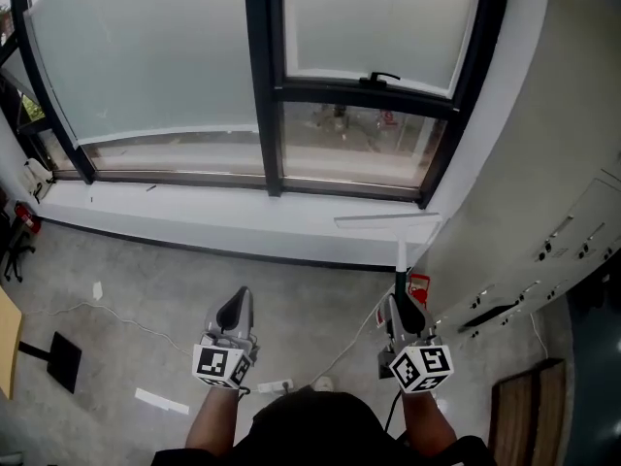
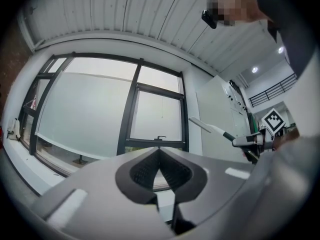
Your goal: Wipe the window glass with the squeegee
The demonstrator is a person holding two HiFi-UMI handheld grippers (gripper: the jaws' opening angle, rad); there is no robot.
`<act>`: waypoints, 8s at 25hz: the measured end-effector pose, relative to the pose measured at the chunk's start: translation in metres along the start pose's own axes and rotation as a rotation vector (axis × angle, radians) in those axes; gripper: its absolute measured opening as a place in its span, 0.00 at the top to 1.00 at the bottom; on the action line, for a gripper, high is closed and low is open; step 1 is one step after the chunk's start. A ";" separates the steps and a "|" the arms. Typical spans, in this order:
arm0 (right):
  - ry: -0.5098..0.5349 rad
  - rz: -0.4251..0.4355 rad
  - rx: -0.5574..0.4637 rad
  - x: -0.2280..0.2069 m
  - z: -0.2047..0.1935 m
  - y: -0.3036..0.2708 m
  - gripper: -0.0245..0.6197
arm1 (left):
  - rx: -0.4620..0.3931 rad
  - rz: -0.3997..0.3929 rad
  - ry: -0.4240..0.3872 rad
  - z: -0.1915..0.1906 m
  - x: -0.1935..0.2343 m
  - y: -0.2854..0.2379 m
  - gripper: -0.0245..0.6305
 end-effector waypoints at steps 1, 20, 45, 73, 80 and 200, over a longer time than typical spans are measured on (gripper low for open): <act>0.003 -0.002 0.001 -0.011 0.003 -0.004 0.81 | -0.003 0.000 0.001 -0.001 -0.003 -0.013 0.96; 0.009 -0.084 -0.002 -0.091 0.012 -0.118 0.81 | 0.033 -0.097 0.020 -0.035 0.015 -0.188 0.96; 0.047 -0.053 -0.070 -0.043 0.073 -0.441 0.81 | -0.019 -0.127 -0.026 -0.015 0.216 -0.405 0.96; 0.205 0.088 -0.287 -0.083 0.210 -0.646 0.81 | -0.200 -0.099 -0.134 0.050 0.243 -0.590 0.96; 0.273 -0.010 -0.403 -0.061 0.266 -0.685 0.81 | -0.179 -0.161 -0.163 0.049 0.262 -0.610 0.96; 0.275 -0.264 -0.299 -0.035 0.197 -0.755 0.81 | -0.070 -0.245 -0.035 0.007 0.262 -0.588 0.96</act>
Point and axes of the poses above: the fingertips, and each gripper's own axes: y backward along the fingers, x to its left, z out of its top, the point moved 1 cm from there along y, backward along the fingers, and after that the axes turned 3 degrees about -z, right-handed, at the moved point
